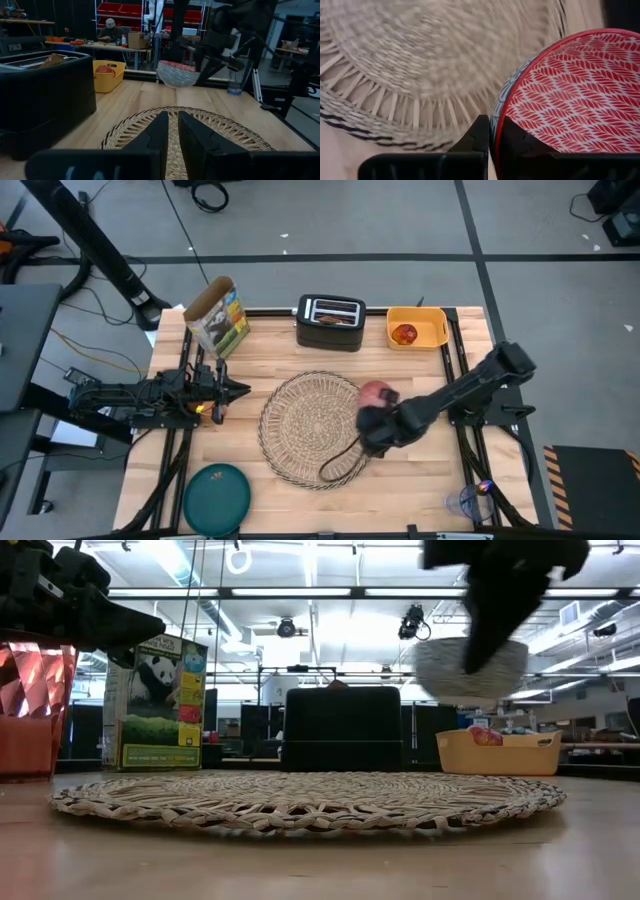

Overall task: Arrange a breakfast setting
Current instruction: Put the red patterned bowl on the brown place mat, then put the apple on the brown placemat at the top left of the red patterned bowl

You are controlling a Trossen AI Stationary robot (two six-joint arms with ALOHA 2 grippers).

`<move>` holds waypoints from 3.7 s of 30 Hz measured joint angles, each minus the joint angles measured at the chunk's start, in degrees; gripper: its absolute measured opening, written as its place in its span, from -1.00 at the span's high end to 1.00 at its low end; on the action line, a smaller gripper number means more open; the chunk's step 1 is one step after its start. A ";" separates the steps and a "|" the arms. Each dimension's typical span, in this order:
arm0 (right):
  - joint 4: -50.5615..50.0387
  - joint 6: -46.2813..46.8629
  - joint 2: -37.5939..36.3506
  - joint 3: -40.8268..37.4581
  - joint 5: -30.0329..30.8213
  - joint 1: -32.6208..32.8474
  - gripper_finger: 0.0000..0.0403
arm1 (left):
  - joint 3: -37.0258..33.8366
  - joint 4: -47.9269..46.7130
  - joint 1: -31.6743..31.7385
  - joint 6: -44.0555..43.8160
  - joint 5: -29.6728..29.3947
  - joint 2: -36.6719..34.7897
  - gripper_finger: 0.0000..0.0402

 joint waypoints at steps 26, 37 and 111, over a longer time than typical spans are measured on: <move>22.16 -47.02 16.42 7.75 -17.48 -9.54 0.88 | 0.00 0.04 -0.02 0.00 0.02 0.00 0.75; 23.12 -48.81 18.50 7.79 -18.01 -9.85 0.81 | 0.02 0.07 0.00 0.00 0.02 0.00 0.75; 26.03 36.66 -27.15 -36.51 17.66 -52.29 0.23 | 0.02 0.08 0.00 0.00 0.00 0.00 0.75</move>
